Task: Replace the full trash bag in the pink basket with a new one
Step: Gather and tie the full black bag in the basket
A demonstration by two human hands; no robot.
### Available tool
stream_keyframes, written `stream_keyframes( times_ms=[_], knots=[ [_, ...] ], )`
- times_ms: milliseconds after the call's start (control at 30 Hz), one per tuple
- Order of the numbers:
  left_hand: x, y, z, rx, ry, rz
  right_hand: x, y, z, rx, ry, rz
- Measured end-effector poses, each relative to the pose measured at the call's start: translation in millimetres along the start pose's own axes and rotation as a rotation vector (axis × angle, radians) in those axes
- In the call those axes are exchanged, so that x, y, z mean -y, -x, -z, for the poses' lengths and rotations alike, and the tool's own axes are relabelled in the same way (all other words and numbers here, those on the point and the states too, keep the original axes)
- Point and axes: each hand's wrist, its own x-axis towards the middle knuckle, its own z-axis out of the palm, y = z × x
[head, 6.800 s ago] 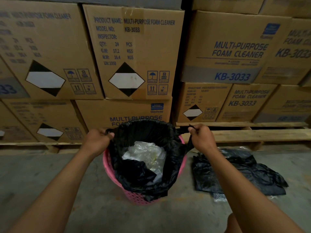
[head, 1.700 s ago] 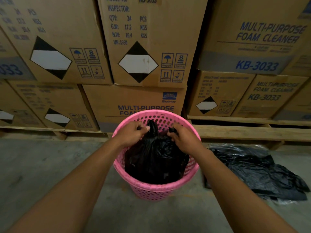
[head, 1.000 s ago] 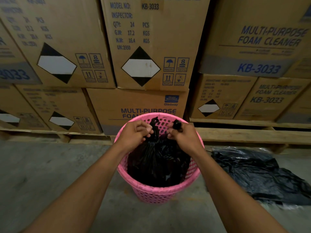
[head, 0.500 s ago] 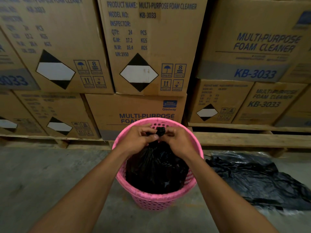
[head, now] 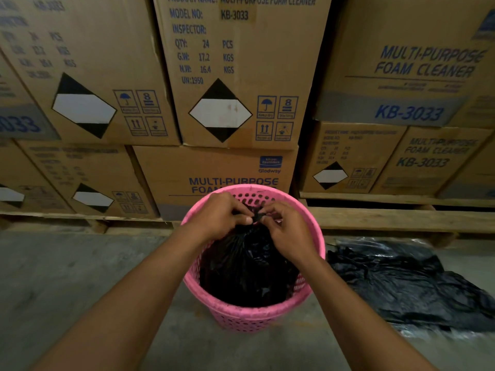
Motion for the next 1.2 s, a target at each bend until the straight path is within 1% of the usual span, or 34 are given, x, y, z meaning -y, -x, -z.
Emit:
stream_keyframes(
  times_ms=[67,133,200,267,333,400,467,533,600,633,667,733,800,867,1000,1067,1133,1200],
  knots=[
    [-5,-2,4,0.119,-0.110,-0.067,-1,-1,1,-0.002,0.015,0.011],
    [-4,-5,6,0.214,-0.113,-0.060,0,-2,1,-0.002,-0.010,0.008],
    [2,-7,7,0.268,0.031,0.011,1,-1,0,-0.010,-0.045,-0.016],
    [4,-6,5,0.284,0.284,0.130,2,-2,-2,-0.016,-0.066,-0.035],
    [4,-5,0,0.232,0.530,0.246,5,-1,-4,0.000,-0.143,-0.026],
    [6,-3,-6,0.141,0.698,0.312,9,1,-5,0.041,-0.206,-0.016],
    [5,-2,-10,0.085,0.786,0.329,12,3,-4,0.056,-0.158,0.009],
    [7,-2,-12,0.030,0.809,0.320,11,3,-1,0.011,-0.110,0.026],
    [13,-3,-11,-0.012,0.777,0.280,8,1,5,-0.010,-0.053,-0.014],
    [18,-3,-10,-0.030,0.714,0.244,6,0,8,0.006,0.018,-0.033],
    [25,-4,-9,-0.044,0.602,0.211,3,0,12,0.029,0.118,-0.038],
    [36,-4,-8,-0.055,0.307,0.175,-5,0,18,0.087,0.316,-0.022],
    [42,-1,-11,-0.051,0.041,0.141,-13,2,18,0.153,0.438,-0.021],
    [47,1,-15,-0.043,-0.079,0.118,-19,3,16,0.196,0.506,-0.033],
    [53,4,-20,-0.020,-0.189,0.127,-24,4,16,0.212,0.580,-0.066],
    [50,6,-19,-0.059,-0.171,0.128,-23,3,17,0.187,0.550,-0.082],
    [47,6,-14,-0.118,-0.062,0.148,-18,3,17,0.163,0.373,-0.104],
    [40,6,-7,-0.139,0.164,0.180,-8,1,17,0.155,0.166,-0.112]
  ],
)
